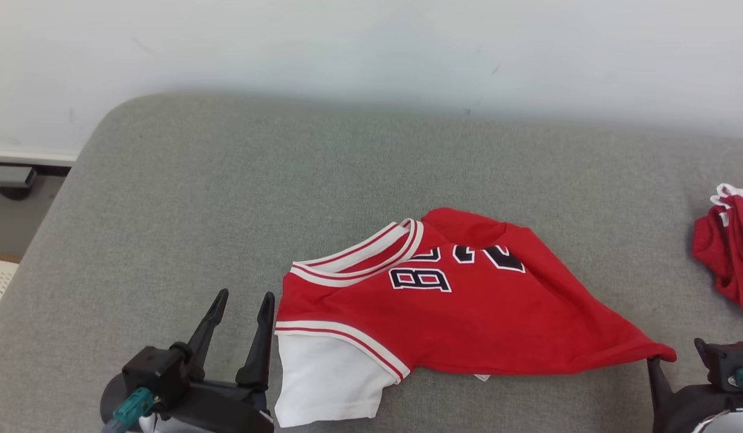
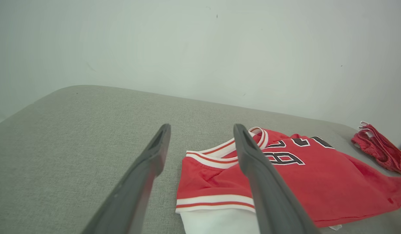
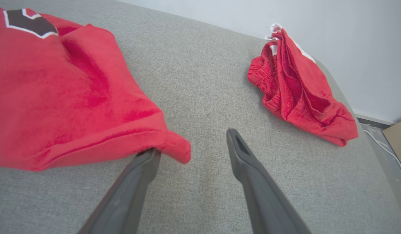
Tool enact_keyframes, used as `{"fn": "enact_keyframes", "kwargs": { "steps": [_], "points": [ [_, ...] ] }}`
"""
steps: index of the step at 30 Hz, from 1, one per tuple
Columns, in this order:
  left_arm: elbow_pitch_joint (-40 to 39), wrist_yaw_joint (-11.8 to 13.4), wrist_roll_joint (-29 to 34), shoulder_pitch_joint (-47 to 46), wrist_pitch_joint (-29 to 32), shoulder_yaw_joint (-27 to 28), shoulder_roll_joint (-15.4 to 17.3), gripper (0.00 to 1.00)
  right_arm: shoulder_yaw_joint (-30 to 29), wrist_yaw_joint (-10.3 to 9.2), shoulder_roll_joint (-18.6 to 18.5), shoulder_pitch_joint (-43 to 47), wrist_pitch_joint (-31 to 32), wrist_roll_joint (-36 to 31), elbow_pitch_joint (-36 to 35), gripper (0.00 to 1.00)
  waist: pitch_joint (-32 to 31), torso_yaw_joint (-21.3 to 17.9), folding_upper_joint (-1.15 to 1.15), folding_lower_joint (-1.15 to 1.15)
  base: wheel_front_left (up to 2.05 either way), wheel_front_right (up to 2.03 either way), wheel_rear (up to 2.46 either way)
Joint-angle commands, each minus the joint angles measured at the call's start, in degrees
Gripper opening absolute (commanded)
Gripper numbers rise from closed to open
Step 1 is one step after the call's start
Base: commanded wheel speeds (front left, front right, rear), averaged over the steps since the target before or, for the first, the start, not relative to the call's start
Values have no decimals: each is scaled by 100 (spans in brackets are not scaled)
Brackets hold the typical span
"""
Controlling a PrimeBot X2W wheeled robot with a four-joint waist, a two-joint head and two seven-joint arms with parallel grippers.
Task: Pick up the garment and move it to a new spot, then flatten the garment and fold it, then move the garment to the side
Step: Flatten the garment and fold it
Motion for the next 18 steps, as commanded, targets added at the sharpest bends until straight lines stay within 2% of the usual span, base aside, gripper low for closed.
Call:
{"fn": "enact_keyframes", "kwargs": {
  "steps": [1, 14, 16, 18],
  "points": [
    [3, 27, 53, 94, -31, 36, 86, 100, -62, -5, 19, 95, 63, 66, -123, 100, -160, 16, 0, 0, 0, 0, 0],
    [-204, 136, 58, 350, -103, 180, 244, 100, -377, -5, 55, 282, 259, 447, -912, 100, -396, -102, 0, 0, 0, 0, 0],
    [-249, 144, 53, 364, -108, 193, 248, 100, -439, -5, 54, 233, 231, 632, -984, 100, -400, -130, 0, 0, 0, 0, 0],
    [-272, 164, 32, 387, -111, 202, 244, 100, -550, -5, 52, 117, 112, 1084, -963, 100, -402, -151, 0, 0, 0, 0, 0]
  ]
}}
